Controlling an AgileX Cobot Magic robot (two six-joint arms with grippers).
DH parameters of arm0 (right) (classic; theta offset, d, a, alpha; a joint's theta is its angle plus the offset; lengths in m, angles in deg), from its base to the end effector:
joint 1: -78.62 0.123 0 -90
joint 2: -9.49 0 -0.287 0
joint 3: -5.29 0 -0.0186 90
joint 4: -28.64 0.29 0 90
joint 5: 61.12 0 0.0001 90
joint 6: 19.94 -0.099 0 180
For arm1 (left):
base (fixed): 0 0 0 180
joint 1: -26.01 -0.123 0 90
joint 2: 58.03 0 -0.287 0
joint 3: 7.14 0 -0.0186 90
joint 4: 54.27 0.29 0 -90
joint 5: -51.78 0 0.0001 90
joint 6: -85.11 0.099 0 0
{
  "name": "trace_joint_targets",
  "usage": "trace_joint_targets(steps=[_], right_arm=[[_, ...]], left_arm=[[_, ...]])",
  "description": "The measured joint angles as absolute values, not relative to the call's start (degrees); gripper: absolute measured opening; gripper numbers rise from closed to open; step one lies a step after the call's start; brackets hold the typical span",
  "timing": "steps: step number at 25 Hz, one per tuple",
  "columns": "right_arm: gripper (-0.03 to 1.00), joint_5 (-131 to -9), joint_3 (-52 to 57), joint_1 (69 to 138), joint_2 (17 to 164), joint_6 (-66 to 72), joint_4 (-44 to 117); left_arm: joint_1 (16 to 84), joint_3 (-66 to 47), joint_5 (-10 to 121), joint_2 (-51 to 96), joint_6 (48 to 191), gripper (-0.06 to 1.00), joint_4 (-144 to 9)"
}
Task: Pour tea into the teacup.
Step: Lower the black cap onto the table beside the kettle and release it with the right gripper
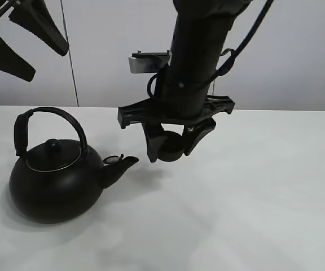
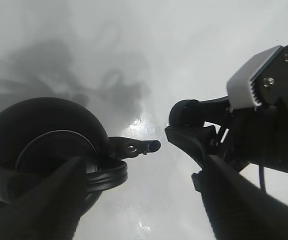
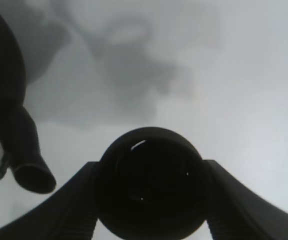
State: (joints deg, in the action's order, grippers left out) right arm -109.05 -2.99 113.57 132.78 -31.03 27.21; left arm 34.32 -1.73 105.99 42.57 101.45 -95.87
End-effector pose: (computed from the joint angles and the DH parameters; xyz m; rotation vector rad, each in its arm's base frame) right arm 0.3758 0.2604 0.1625 -0.6099 2.7902 0.1399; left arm 0.3640 -0.1071 0.2693 0.1271 2.6323 -0.8675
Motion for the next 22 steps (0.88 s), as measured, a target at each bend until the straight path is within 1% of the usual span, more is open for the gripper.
trace_joint_targets(steps=[8,22], right_arm=[[0.39,-112.6,-10.3,113.5,141.3,-32.3,30.6],[0.39,-112.4,-10.7,113.2,144.4,-33.4,31.5]], left_arm=[[34.3,-1.7,106.0,42.6,101.4,0.48,-95.9],[34.3,-1.7,106.0,42.6,101.4,0.48,-95.9]])
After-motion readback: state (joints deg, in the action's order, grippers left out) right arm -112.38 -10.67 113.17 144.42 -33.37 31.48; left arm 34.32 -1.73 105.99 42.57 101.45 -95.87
